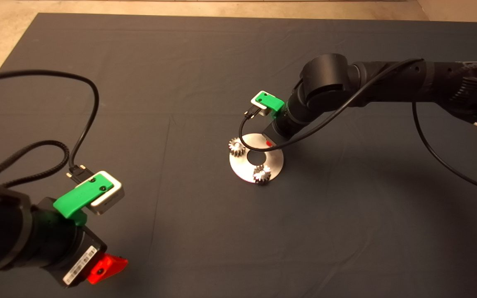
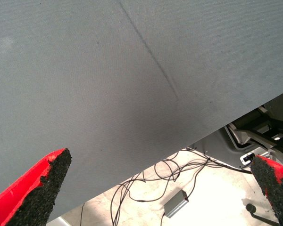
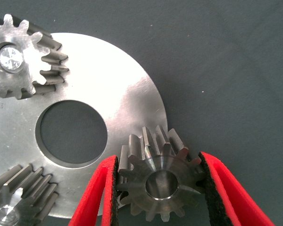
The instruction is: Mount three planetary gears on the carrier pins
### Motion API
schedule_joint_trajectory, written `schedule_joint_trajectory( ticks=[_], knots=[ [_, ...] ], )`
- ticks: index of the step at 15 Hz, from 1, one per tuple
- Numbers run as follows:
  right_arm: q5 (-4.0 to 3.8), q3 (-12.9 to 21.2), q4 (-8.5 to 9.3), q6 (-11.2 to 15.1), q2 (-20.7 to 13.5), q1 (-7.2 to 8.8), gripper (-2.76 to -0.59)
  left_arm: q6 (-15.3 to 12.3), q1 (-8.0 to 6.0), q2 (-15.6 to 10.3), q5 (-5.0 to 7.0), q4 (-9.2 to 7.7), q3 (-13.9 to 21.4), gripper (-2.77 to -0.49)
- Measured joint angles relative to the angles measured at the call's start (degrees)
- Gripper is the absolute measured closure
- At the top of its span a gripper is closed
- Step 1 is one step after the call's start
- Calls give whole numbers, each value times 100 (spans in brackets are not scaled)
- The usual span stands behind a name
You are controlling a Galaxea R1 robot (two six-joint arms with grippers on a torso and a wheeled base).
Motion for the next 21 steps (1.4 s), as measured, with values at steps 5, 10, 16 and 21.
schedule_joint_trajectory(
  ticks=[5, 10, 16, 21],
  knots=[
    [-4, 0, -72, -2, 0, 0, -95, 0, 0, 0, 0, 0, 0, -277],
    [-74, 111, -77, 0, -16, 0, -95, -1, 0, -2, 0, -2, 0, -277],
    [-310, 525, -74, 0, -123, 0, -94, -1, 0, -4, 1, -2, 0, -277],
    [-325, 527, -75, 0, -221, -1, -95, 2, -13, -3, -2, -5, 0, -277]
  ],
)
